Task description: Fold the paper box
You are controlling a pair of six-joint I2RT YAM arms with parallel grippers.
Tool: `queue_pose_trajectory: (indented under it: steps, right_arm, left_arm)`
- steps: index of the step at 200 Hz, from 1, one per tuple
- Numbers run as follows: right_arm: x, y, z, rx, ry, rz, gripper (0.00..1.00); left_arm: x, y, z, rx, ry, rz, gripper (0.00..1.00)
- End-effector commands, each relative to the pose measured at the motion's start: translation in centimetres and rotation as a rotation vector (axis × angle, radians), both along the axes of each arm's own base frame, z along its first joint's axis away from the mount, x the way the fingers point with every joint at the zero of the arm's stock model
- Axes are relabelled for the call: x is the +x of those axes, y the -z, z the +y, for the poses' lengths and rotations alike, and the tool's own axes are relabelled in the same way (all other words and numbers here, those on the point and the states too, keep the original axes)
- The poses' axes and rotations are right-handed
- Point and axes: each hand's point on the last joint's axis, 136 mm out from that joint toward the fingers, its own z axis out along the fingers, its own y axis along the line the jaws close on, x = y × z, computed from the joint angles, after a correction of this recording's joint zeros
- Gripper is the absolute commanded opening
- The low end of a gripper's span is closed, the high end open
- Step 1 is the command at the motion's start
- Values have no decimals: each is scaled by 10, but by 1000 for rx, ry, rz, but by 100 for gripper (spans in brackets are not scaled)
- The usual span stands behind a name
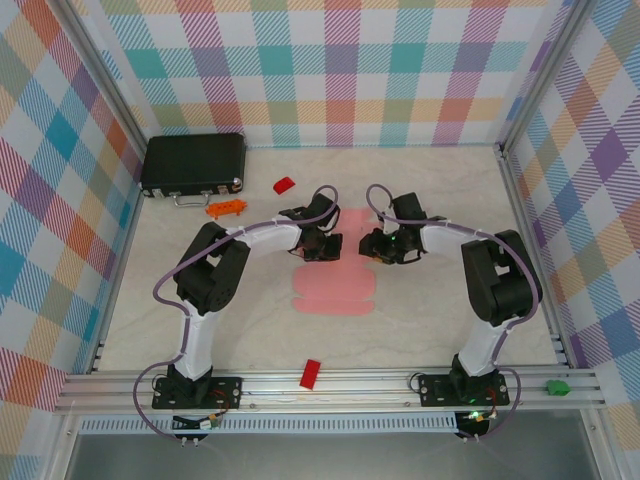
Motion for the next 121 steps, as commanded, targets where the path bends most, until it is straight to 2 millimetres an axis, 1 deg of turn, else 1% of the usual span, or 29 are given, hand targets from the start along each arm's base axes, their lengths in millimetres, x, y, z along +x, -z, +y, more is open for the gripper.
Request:
queue_pose_trajectory:
  steps: [1,31,70,95,121]
  right_arm:
    - [3,-6,14,30,-47,-9,37]
    - [5,-3,20,45,-60,5,37]
    - [5,-1,22,47,-64,15,37]
    - [7,-5,18,23,-55,-6,37]
    - [11,-18,9,-20,-36,-46,37]
  left_arm:
    - [-19,31,22,99,-18,78,0]
    - [-20,31,22,96,-17,77,0]
    - [-19,30,21,93,-17,74,0]
    - [-19,28,21,93,-13,72,0]
    - [-15,20,19,90,-5,55,0]
